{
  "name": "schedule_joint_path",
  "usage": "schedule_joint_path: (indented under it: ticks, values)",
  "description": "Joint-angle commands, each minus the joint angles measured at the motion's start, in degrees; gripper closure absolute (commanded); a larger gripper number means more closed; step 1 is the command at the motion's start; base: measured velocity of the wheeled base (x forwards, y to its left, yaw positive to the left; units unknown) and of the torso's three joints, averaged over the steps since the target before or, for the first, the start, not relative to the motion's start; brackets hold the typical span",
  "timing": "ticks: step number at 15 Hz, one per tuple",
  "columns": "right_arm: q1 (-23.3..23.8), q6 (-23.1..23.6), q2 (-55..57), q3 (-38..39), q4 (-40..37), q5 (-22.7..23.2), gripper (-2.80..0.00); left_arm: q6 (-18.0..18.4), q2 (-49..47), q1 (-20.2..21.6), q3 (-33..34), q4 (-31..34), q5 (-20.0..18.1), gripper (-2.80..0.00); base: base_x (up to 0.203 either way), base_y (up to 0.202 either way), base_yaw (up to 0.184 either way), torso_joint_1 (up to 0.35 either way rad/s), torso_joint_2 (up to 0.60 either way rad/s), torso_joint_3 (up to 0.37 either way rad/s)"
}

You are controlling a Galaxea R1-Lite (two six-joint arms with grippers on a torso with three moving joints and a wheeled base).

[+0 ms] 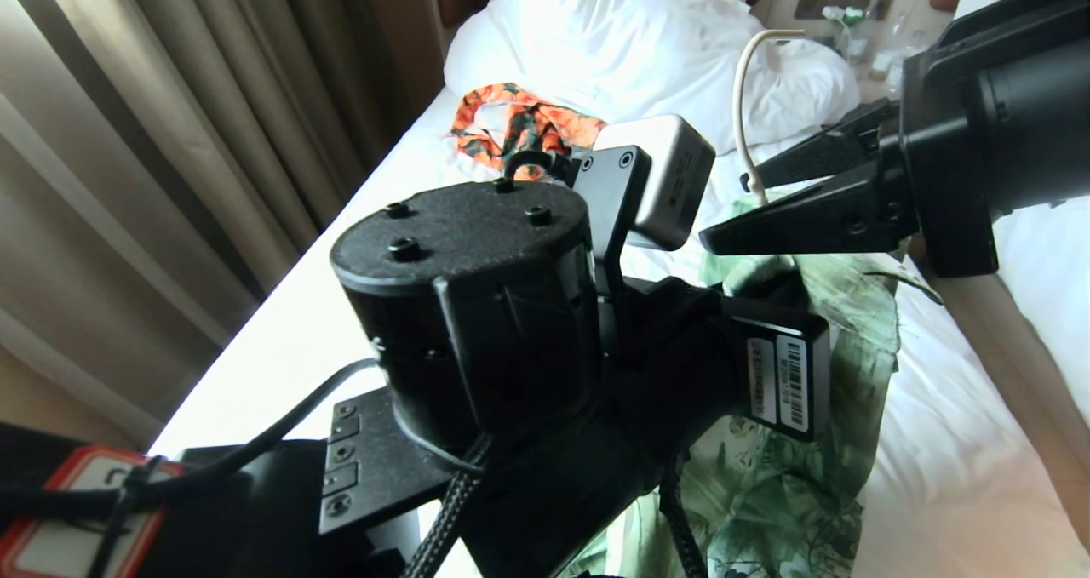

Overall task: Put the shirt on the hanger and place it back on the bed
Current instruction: Take the clothes hanger out of the clothes

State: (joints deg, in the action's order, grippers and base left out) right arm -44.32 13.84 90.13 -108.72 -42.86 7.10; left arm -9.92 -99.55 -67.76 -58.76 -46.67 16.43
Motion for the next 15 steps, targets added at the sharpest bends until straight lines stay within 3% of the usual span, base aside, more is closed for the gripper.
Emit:
schedule_joint_path:
  ticks: [1, 2, 3, 9, 15]
  values:
    - [-0.83, 1.00, 0.56, 0.42, 0.56, -1.78, -2.80, -0.10, 0.32, -0.01, 0.22, -0.27, 0.18, 0.00, 0.000, 0.000, 0.000, 0.000, 0.00, 0.000]
    - [-1.14, 1.01, 0.73, 0.91, 1.25, -1.97, -2.80, -0.10, 0.32, -0.01, 0.22, -0.27, 0.18, 0.00, 0.000, 0.000, 0.000, 0.000, 0.00, 0.000]
    - [-1.26, 1.01, 0.89, 1.39, 2.22, -2.06, 0.00, -0.10, 0.41, -0.01, 0.22, -0.27, 0.09, 0.00, 0.000, 0.000, 0.000, 0.000, 0.00, 0.000]
    - [-3.23, 0.92, 3.04, 5.45, 11.01, -4.90, 0.00, -0.10, 1.22, -0.01, 0.43, -0.27, -0.24, 0.00, 0.000, 0.000, 0.000, 0.000, 0.00, 0.000]
    - [-4.10, 0.83, 2.12, 5.50, 11.05, -4.99, 0.00, -0.27, 2.34, 0.08, 1.45, -0.33, -0.61, 0.00, 0.000, 0.000, 0.000, 0.000, 0.00, 0.000]
